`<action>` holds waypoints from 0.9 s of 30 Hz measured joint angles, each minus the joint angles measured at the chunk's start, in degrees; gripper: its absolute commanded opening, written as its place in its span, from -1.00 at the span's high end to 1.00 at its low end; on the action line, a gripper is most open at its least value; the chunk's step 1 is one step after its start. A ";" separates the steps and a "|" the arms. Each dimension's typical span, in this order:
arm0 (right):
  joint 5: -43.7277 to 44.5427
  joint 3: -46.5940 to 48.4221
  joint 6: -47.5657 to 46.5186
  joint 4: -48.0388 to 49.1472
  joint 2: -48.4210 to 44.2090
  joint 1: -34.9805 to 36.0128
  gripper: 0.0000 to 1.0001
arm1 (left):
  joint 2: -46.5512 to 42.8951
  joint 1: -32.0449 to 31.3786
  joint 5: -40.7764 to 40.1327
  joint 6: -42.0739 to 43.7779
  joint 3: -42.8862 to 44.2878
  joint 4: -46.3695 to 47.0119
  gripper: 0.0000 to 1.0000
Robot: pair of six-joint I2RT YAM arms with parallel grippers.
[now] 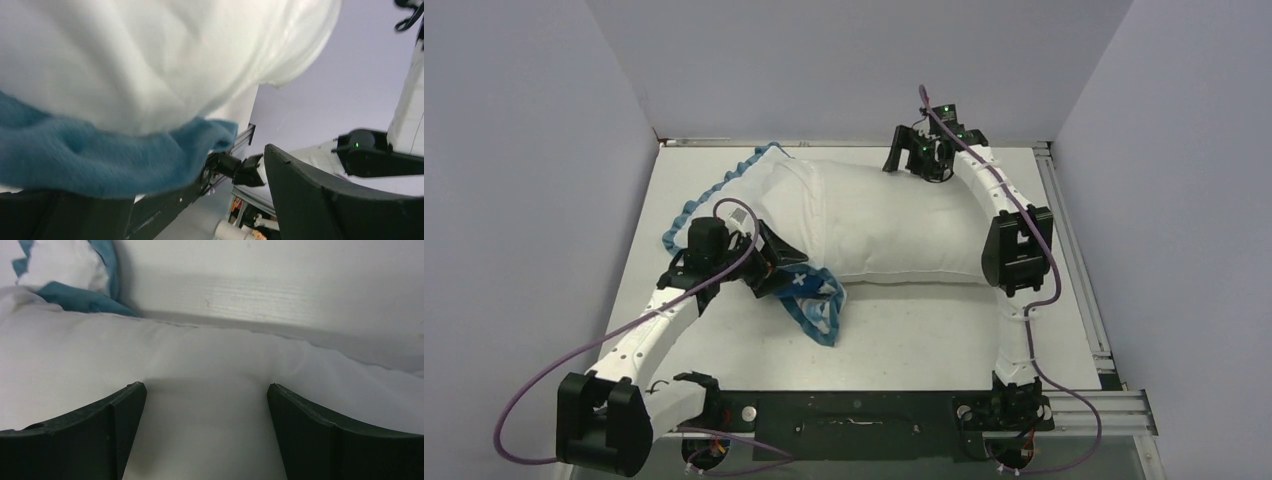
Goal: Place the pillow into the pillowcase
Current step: Stuff the pillow into the pillowcase.
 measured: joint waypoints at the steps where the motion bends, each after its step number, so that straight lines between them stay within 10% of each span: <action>1: -0.59 -3.06 -0.87 0.50 -0.20 0.22 -0.80 | 1.33 0.22 -0.42 -0.63 0.00 1.14 -0.65; 13: -17.79 -33.27 -3.89 -2.14 -21.22 -0.96 -0.80 | 28.81 7.87 0.02 -0.46 14.69 11.21 -0.51; 20: -27.08 -33.42 -1.11 -9.55 -20.90 10.62 -0.80 | 39.52 9.57 -4.68 8.44 37.09 5.35 -0.77; 27: -33.11 -26.08 -2.84 -16.24 -16.65 16.31 -0.80 | 36.26 14.01 -14.32 19.87 41.27 -10.36 -0.89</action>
